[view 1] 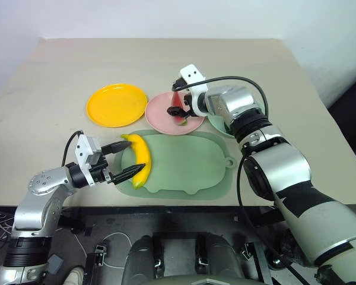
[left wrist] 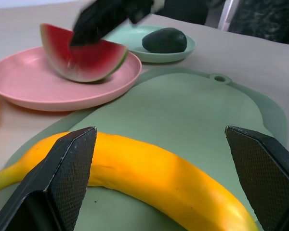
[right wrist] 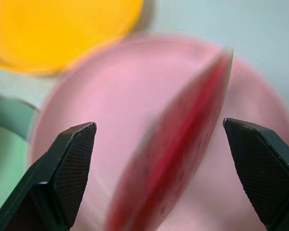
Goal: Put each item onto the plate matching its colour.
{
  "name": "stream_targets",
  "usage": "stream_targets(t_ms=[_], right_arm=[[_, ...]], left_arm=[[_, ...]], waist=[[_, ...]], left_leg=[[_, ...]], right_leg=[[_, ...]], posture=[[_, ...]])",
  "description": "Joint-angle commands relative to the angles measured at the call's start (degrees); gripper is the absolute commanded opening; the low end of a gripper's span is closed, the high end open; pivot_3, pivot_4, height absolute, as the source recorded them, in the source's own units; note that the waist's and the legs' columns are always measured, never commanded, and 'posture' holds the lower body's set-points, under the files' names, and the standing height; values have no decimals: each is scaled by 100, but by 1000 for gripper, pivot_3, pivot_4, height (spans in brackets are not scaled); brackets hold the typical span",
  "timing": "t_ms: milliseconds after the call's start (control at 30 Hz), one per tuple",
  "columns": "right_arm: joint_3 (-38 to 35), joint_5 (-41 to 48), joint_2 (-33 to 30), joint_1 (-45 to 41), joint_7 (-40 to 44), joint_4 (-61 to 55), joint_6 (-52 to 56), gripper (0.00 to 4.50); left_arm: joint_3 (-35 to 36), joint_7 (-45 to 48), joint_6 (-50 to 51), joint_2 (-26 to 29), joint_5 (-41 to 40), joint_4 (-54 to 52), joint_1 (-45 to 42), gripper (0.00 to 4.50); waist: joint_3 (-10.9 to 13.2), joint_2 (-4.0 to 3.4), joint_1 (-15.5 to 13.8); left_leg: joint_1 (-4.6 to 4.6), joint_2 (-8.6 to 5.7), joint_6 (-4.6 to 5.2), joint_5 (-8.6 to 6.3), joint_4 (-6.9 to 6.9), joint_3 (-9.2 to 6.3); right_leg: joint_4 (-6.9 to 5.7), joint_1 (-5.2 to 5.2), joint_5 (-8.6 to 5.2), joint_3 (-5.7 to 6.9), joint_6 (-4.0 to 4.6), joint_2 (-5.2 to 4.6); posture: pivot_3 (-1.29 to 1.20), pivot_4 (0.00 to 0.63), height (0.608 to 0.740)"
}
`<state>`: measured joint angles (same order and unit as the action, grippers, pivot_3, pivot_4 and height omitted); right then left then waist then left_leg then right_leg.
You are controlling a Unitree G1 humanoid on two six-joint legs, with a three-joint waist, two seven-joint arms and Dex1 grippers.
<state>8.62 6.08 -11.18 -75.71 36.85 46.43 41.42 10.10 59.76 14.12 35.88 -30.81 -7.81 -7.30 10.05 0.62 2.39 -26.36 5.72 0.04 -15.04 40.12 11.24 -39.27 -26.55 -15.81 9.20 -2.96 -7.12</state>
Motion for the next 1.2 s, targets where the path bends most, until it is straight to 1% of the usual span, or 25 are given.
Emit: stream_targets(t_ms=[33,100,133,267,333,400,467,567,633,767,867,967,1033,1133,1200], right_arm=[[-249,401,-421,778,303,-2153,551,4480],[-315,597,-681,1319,399,-3188,917,4480],[-334,667,-755,1491,405,-3517,1038,4480],[-583,1320,-1395,2726,968,-5419,1135,4480],[-837,1588,-1475,3179,946,-5888,1151,4480],[-1229,1832,-1486,3817,1039,-6175,657,4480],[-1539,2011,-1445,4299,1098,-6383,157,4480],[-1782,2278,-1517,4989,1244,-6658,-202,4480],[-1887,2340,-1460,5299,1193,-6616,-442,4480],[-1834,2234,-1332,5720,1240,-6488,-1312,4480],[-1683,2302,-1405,6025,1390,-6675,-1537,4480],[-1415,2107,-1625,6121,1560,-6684,-1776,4480],[-1288,2029,-1662,6077,1579,-6609,-1938,4480],[-1167,2024,-1622,5961,1481,-6536,-1992,4480],[-1112,2015,-1641,5900,1505,-6480,-2037,4480]], left_arm=[[141,5,-110,31,-104,-208,-12,4500],[143,7,-121,33,-100,-205,-4,4500],[146,11,-127,34,-100,-205,3,4500],[188,-95,-89,1,-134,-323,99,4500],[201,-177,-66,-38,-153,-401,178,4500],[180,-289,-71,-101,-147,-517,275,4500],[203,-403,-52,-157,-175,-610,323,4500],[283,-559,-66,-214,-200,-694,377,4500],[332,-653,-64,-253,-224,-746,419,4500],[362,-909,4,-373,-282,-932,483,4500],[354,-1179,136,-458,-332,-1165,527,4500],[354,-1464,350,-485,-380,-1356,560,4500],[368,-1775,608,-507,-407,-1475,524,4500],[363,-2225,970,-499,-429,-1713,468,4500],[297,-2712,1287,-526,-317,-1934,398,4500]], waist=[[-1,2,-18],[-1,2,-30],[-1,2,-27],[-1,1,-17],[-2,3,-14],[-3,5,-3],[-3,5,-23],[-4,5,-52],[-4,6,-59],[-4,5,-71],[-4,6,-127],[-3,5,-144],[-3,6,-158],[-4,6,-164],[-3,6,-167]], left_leg=[[0,0,0,0,1,-4],[1,-1,0,0,1,-9],[1,-1,0,0,3,-8],[3,-1,-2,1,2,-11],[3,-1,-1,1,1,-11],[10,-2,-2,1,1,-9],[17,-2,-2,1,0,-12],[18,-4,-1,1,2,-14],[25,-4,-1,0,2,-15],[34,-3,-1,0,1,-15],[47,-3,0,0,1,-15],[80,-3,2,-2,-1,-16],[101,-2,5,-5,-1,-20],[102,-2,9,-8,-1,-25],[101,-2,9,-8,-1,-26]], right_leg=[[1,3,0,2,0,0],[3,7,0,4,0,-1],[2,7,0,4,0,-1],[-2,6,0,4,0,0],[-1,6,0,4,0,0],[-2,11,0,3,0,1],[2,23,0,6,0,2],[1,26,1,6,0,0],[1,32,1,6,0,1],[1,41,1,5,0,1],[3,54,0,5,0,1],[7,85,0,5,0,1],[11,108,-1,6,0,0],[13,112,-1,9,0,-3],[14,112,-1,10,0,-3]], posture=[[0,150,695],[0,150,695],[0,150,695],[0,150,695],[0,150,695],[0,150,695],[0,150,695],[0,150,695],[0,150,695],[0,150,695],[0,150,695],[0,150,695],[0,150,695],[0,150,695],[0,150,695]])
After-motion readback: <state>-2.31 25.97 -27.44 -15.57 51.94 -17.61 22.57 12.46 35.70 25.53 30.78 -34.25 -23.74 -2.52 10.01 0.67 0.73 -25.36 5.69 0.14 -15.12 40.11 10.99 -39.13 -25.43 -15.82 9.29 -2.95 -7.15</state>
